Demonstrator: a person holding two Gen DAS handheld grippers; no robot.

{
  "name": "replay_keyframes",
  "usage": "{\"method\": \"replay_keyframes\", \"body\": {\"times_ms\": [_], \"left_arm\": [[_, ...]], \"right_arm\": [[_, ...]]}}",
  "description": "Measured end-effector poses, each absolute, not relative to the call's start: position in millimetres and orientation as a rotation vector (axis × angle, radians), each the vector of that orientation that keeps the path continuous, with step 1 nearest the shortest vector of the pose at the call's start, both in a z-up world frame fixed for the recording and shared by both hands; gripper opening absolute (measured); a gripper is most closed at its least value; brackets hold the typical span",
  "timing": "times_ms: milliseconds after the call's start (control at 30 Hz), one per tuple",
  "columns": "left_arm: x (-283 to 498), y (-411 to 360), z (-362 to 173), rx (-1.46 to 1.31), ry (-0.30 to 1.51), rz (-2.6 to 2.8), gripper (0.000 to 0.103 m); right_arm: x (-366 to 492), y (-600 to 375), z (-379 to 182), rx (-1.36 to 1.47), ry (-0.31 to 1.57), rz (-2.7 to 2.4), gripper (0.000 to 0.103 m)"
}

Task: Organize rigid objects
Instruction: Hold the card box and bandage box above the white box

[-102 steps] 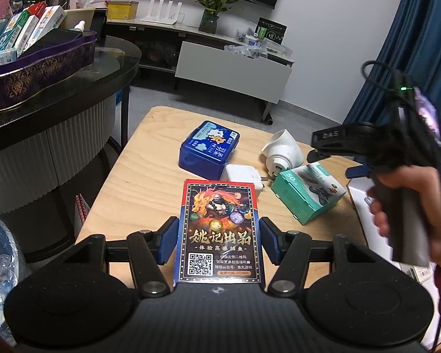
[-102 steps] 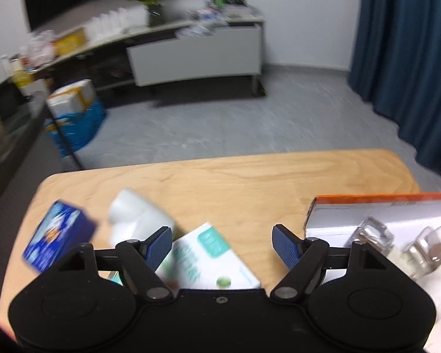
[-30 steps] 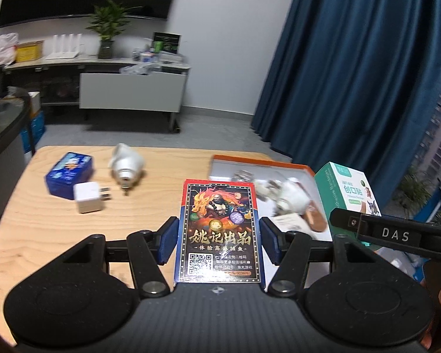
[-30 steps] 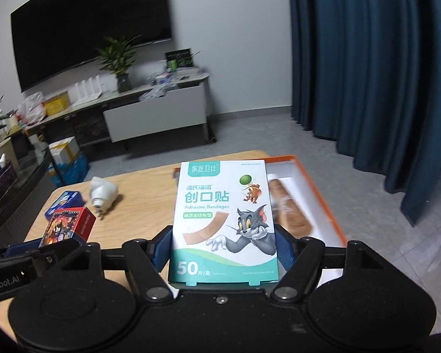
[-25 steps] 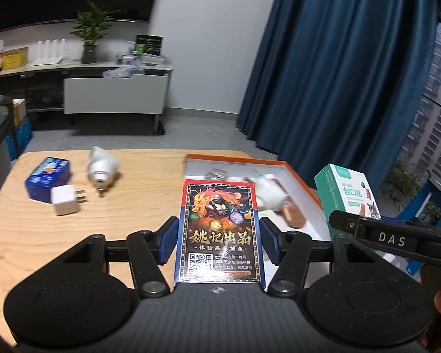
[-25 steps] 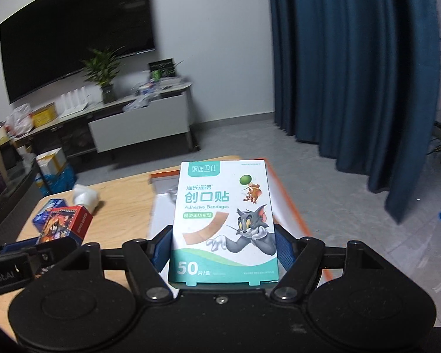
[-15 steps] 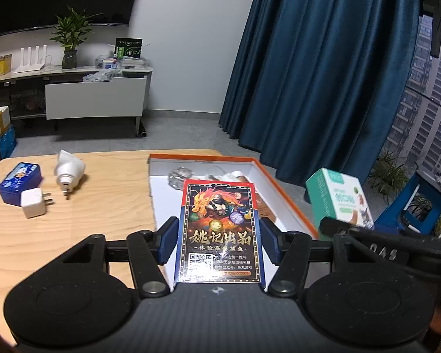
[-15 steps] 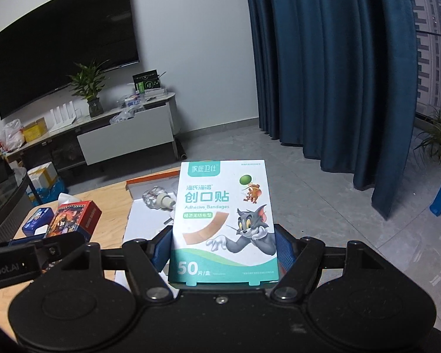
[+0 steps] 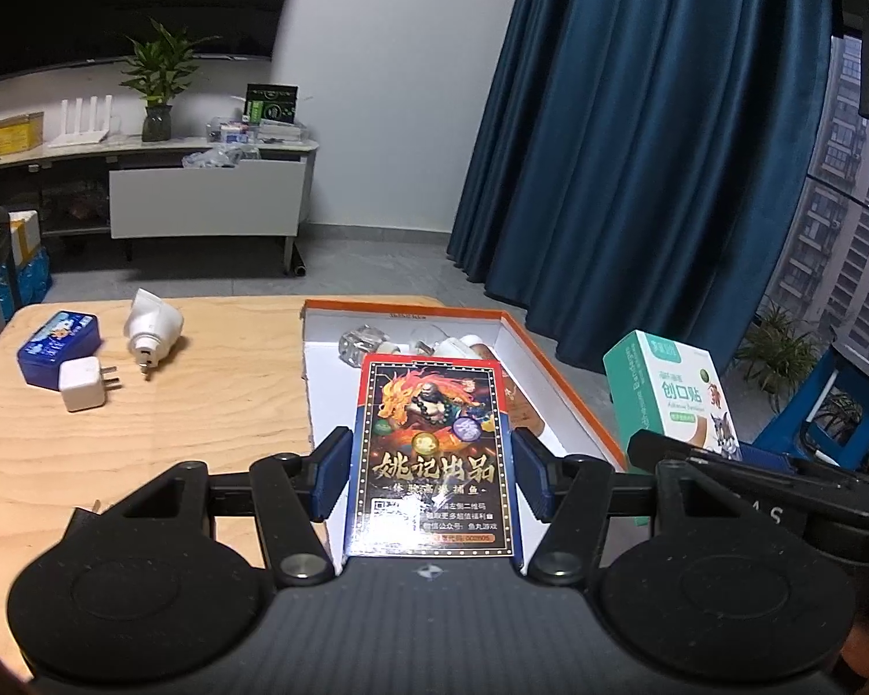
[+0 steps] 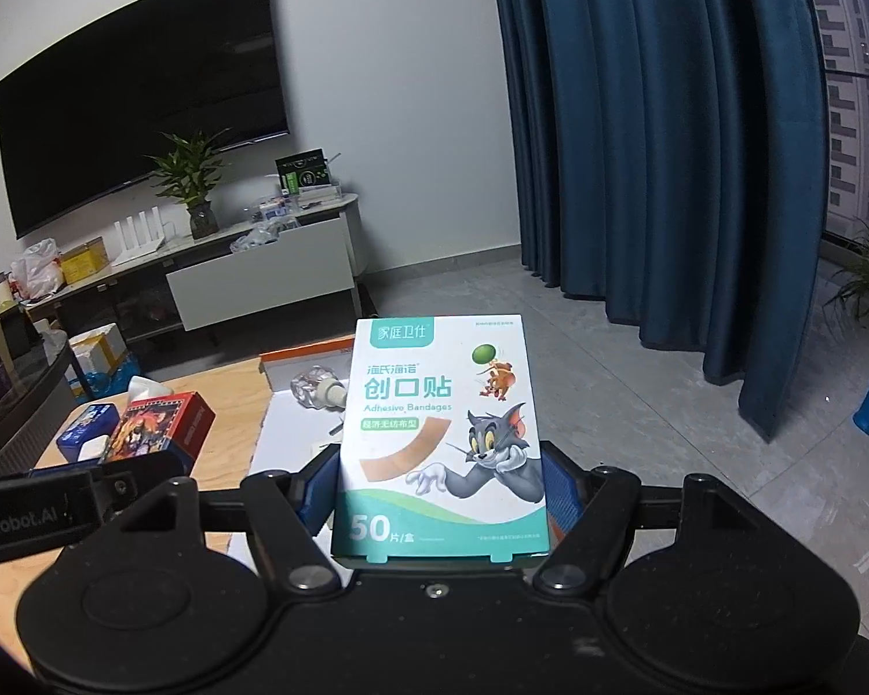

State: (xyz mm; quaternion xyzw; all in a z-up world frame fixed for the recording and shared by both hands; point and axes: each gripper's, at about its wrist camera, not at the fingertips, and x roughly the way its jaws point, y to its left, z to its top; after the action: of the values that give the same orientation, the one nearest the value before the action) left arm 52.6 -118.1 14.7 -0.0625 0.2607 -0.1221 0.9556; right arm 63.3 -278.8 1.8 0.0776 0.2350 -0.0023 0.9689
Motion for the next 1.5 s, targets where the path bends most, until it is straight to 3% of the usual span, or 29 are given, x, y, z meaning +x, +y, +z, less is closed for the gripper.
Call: {"method": "replay_keyframes", "body": {"times_ms": [1500], "left_arm": [[30.0,-120.9,25.7,-0.137,0.459,-0.255,0.06]], "right_arm": [[37.7,-278.5,8.8,0.12,0.421,0.026,0.084]]}}
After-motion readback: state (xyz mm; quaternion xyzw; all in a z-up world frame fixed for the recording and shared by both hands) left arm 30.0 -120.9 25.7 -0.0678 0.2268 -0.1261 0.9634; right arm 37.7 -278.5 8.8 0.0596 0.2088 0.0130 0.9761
